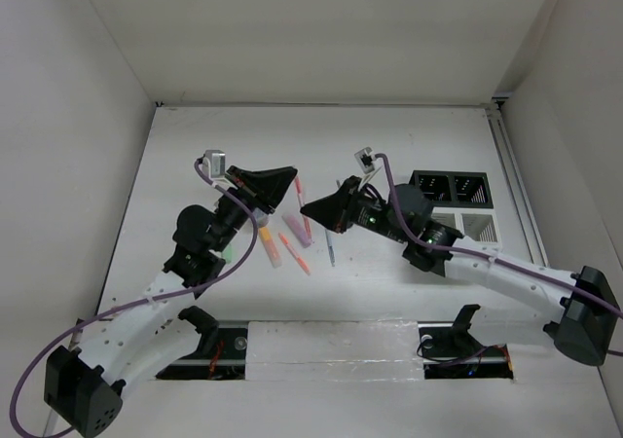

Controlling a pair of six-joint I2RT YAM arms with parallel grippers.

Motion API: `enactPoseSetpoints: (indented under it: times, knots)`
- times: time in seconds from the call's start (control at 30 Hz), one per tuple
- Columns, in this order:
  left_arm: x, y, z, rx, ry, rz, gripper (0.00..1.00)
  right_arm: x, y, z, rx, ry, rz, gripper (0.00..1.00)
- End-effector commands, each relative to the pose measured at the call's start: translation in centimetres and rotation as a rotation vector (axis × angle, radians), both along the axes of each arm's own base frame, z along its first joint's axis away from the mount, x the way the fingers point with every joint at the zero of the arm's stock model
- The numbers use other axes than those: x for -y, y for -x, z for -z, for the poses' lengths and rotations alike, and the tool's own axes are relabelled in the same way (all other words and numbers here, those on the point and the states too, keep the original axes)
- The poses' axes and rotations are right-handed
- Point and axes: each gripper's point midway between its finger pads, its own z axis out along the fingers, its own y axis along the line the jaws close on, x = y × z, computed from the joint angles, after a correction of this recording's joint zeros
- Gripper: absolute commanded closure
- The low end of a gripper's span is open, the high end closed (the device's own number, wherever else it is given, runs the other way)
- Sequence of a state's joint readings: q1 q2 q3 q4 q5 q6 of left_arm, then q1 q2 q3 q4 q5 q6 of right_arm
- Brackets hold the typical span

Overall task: Sort the stationery into containers
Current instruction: Close the pen cap on the pen.

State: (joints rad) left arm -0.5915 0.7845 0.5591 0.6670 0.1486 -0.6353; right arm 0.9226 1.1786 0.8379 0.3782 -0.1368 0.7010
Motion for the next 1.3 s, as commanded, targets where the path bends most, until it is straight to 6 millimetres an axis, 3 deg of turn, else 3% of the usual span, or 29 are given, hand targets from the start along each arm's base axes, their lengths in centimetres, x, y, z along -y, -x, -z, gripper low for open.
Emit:
enactPoseSetpoints:
  times: [0.0, 0.13, 0.2, 0.27, 0.37, 0.57, 0.73, 0.83, 1.27]
  knots:
    - [1.4, 1.4, 2.5, 0.012, -0.084, 0.105, 1.00, 1.9, 0.4, -10.4, 0.151, -0.252, 0.019, 1.00]
    - [2.4, 1.8, 3.5, 0.025, -0.121, 0.166, 1.00, 2.3, -1.1, -10.5, 0.111, -0.208, 0.053, 1.00]
    - [2.9, 2.2, 3.4, 0.031, -0.128, 0.200, 1.00, 2.0, -1.9, -9.0, 0.059, -0.135, 0.047, 1.00]
    - [3.3, 2.2, 4.2, 0.022, -0.151, 0.223, 1.00, 2.1, -2.9, -8.5, 0.053, -0.119, 0.044, 1.00]
    - [3.4, 2.3, 3.8, 0.040, -0.155, 0.233, 1.00, 2.2, -3.2, -8.2, 0.036, -0.106, 0.025, 1.00]
    - [3.4, 2.5, 4.2, 0.046, -0.165, 0.239, 1.00, 3.3, -2.9, -9.3, 0.070, -0.118, 0.010, 1.00]
    - [3.5, 2.0, 5.6, 0.024, -0.184, 0.231, 1.00, 3.0, -2.0, -10.1, 0.112, -0.136, -0.042, 1.00]
    - [3.5, 2.1, 5.4, 0.032, -0.179, 0.230, 1.00, 2.8, -2.4, -10.4, 0.124, -0.143, -0.044, 1.00]
    - [3.8, 2.7, 6.4, 0.038, -0.196, 0.266, 1.00, 2.7, -1.2, -12.5, 0.139, -0.210, -0.156, 1.00]
